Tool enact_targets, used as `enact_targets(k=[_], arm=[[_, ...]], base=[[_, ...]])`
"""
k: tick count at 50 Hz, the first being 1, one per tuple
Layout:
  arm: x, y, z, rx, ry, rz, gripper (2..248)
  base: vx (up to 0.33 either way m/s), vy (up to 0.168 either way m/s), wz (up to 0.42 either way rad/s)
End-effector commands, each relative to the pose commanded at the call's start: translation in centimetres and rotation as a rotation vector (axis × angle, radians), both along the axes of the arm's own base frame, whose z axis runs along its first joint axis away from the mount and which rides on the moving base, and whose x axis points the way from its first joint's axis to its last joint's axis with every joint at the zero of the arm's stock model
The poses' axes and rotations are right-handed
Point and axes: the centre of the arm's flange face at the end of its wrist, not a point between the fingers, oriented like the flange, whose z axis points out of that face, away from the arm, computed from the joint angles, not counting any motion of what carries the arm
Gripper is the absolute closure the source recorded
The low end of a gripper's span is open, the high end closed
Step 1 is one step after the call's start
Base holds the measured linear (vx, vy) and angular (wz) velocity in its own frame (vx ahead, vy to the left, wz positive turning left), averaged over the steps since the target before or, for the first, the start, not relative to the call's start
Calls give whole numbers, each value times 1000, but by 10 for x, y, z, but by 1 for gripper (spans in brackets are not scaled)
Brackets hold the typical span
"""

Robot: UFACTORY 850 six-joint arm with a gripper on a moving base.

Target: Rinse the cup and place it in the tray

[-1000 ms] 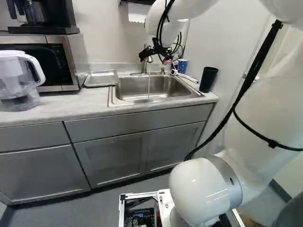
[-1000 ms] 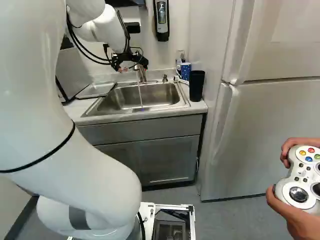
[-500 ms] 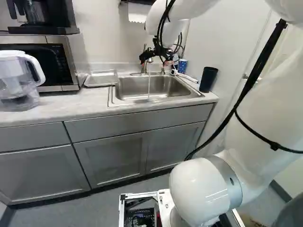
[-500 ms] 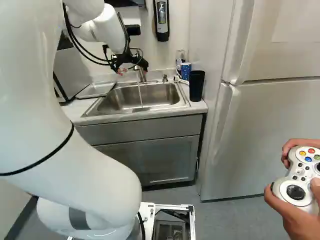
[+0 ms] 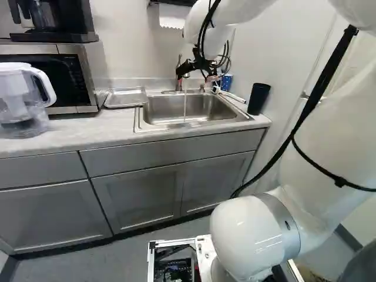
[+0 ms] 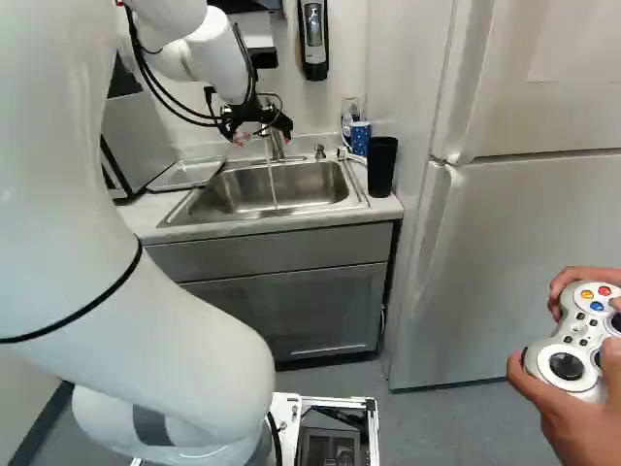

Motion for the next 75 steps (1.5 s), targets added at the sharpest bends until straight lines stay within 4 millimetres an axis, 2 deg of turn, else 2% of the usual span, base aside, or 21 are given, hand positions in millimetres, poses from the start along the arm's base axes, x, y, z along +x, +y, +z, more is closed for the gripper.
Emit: enact_targets(k=[21,38,75], arm=[[-3,-32,0,0,0,-66,3],[-17,-59,-1,0,-4,-123,3],[-58,-101,-37,-2,-40,-227,3]], base=[[0,0,0],[0,0,0],[0,0,0]])
